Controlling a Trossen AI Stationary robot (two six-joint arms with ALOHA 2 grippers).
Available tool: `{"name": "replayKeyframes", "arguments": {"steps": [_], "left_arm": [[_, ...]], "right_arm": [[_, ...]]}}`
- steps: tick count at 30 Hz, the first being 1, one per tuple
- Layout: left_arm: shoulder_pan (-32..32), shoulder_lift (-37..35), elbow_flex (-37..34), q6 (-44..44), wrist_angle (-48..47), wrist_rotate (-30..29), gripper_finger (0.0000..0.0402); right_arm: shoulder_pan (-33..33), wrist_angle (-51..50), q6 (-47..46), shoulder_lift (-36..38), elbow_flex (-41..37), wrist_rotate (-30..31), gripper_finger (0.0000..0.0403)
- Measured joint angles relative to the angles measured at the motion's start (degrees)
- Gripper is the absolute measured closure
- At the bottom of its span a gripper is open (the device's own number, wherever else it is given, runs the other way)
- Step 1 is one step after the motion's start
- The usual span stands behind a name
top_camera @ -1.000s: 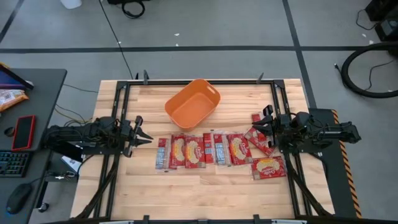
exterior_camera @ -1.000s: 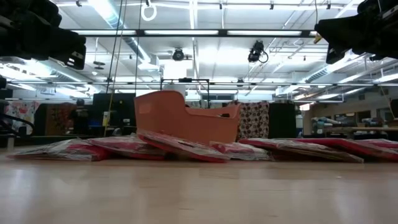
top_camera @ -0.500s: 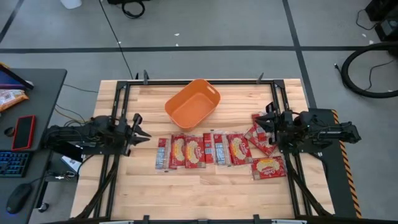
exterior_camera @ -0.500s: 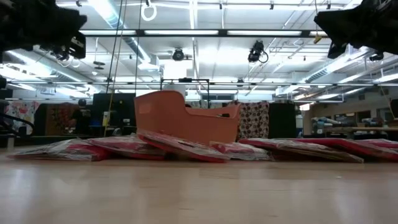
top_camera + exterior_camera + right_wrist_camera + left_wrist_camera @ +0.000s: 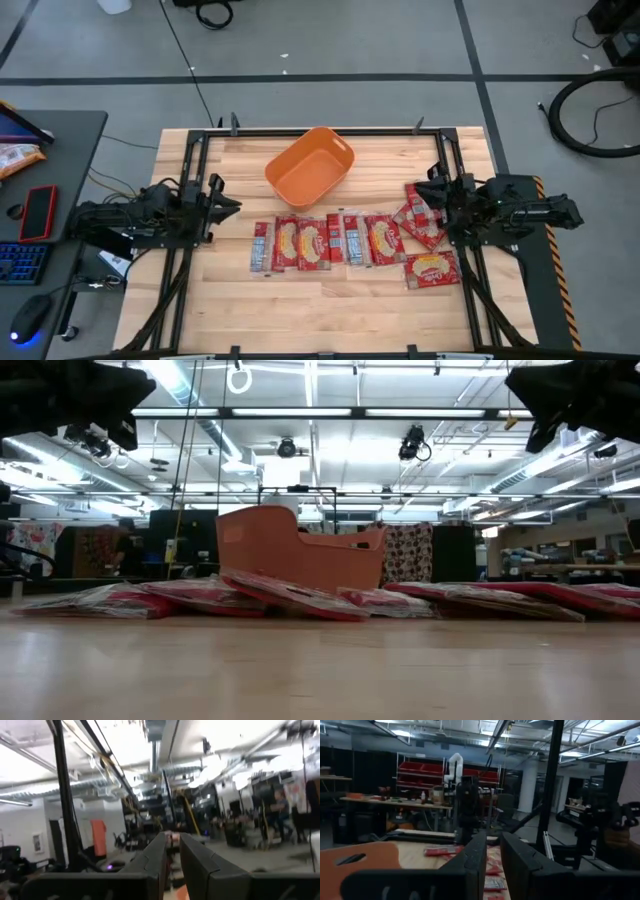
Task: Sort popcorn bags into baskets
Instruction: Put the red popcorn bag into the orange bin
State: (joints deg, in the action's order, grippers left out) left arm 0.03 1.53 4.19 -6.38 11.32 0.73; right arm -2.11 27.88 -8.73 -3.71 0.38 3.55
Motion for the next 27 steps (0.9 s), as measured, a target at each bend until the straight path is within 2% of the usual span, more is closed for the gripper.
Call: {"name": "replayKeyframes", "arguments": {"steps": [6,13,20,27], "left_arm": [[0.00,0.01,0.00,3.01,2.84,-0.22,0.0340],[0.00,0.01,0.00,2.58,2.45,-5.78,0.0340],[0.03,3.54,0.00,0.36,2.38,-13.82,0.0327],[0.87,8.94,0.00,-0.74,4.47,-17.48,0.0267]], "right_arm": [[0.00,-0.67,-2.28,-9.17,0.75,4.34,0.0350],[0.51,-4.99,-3.28,-22.92,7.64,5.99,0.0351],[0.63,-23.71,-2.87,-35.85,19.14,10.53,0.0351],[0.58,-45.65,-5.60,-46.08,30.47,20.10,0.0351]]}}
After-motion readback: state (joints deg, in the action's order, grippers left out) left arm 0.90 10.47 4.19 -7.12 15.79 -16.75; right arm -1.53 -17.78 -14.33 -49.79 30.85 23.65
